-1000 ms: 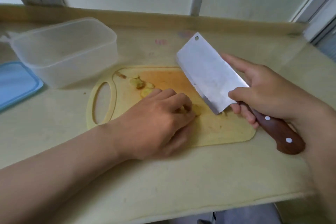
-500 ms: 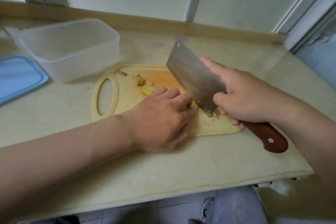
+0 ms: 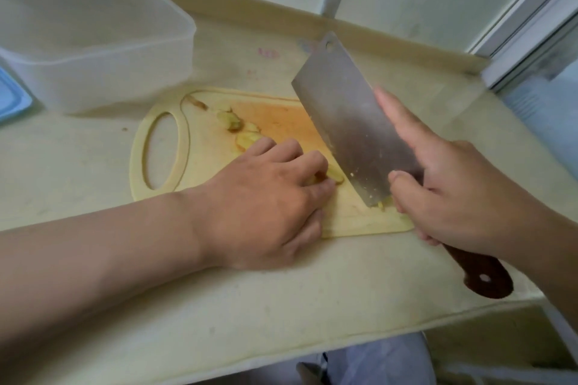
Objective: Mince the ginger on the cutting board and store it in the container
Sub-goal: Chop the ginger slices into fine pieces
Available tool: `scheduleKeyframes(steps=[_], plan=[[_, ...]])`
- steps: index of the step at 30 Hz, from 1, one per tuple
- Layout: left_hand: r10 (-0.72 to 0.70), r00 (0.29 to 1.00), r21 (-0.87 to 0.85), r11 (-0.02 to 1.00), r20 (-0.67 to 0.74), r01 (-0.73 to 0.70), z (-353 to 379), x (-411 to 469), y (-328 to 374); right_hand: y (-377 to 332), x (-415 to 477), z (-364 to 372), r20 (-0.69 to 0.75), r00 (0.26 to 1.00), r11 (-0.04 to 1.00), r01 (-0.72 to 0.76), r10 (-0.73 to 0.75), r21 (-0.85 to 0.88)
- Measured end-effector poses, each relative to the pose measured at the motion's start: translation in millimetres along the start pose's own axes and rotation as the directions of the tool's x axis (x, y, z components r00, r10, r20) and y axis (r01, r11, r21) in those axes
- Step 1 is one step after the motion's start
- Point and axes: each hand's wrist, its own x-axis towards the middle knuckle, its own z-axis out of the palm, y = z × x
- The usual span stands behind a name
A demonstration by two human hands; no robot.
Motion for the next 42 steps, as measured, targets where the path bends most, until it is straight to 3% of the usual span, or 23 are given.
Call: scheduleKeyframes(steps=[5, 9, 12, 14, 19, 23, 28, 31, 42], plan=[[0.000, 1.000, 0.009, 1.000, 0.020, 0.000, 0.9, 0.8, -0.3, -15.1, 42.0, -2.8, 0.101, 0.994, 0.996, 0.045, -0.037, -0.075], [0.013, 1.000, 0.028, 1.000, 0.003, -0.013, 1.4, -0.8, -1.0, -19.4, 55.3, 6.7, -0.027, 0.997, 0.998, 0.069, -0.069, -0.001], [0.007, 1.000, 0.024, 1.000, -0.001, -0.007, 1.7, -2.6, -0.7, -5.7, 30.4, 17.8, -0.146, 0.989, 0.991, 0.039, -0.021, 0.125], [0.003, 1.000, 0.025, 1.000, -0.001, -0.003, 1.9, -1.9, -0.3, -1.2, 13.6, 18.4, -0.159, 0.987, 0.992, 0.018, 0.001, 0.121], [0.005, 1.000, 0.027, 1.000, -0.009, -0.004, 2.5, -1.9, -1.0, -1.0, 8.0, 4.4, -0.043, 0.999, 0.999, 0.002, -0.001, 0.035], [0.004, 1.000, 0.034, 0.999, -0.001, -0.004, 3.6, -1.9, -1.2, -13.9, 42.5, -0.6, 0.042, 0.997, 0.995, 0.072, -0.069, -0.064], [0.005, 1.000, 0.021, 1.000, -0.002, -0.005, 2.8, -3.4, -2.0, -10.6, 46.0, 18.9, -0.172, 0.977, 0.992, 0.129, -0.125, 0.013], [0.001, 1.000, 0.028, 1.000, 0.000, -0.001, 2.1, -5.8, -1.7, 3.1, 23.8, 27.5, -0.244, 0.967, 0.988, 0.104, -0.074, 0.112], [-0.004, 1.000, 0.023, 1.000, -0.003, 0.004, 3.2, -4.8, -1.3, -6.0, 15.7, 0.3, 0.012, 0.997, 0.992, 0.082, -0.081, -0.096]])
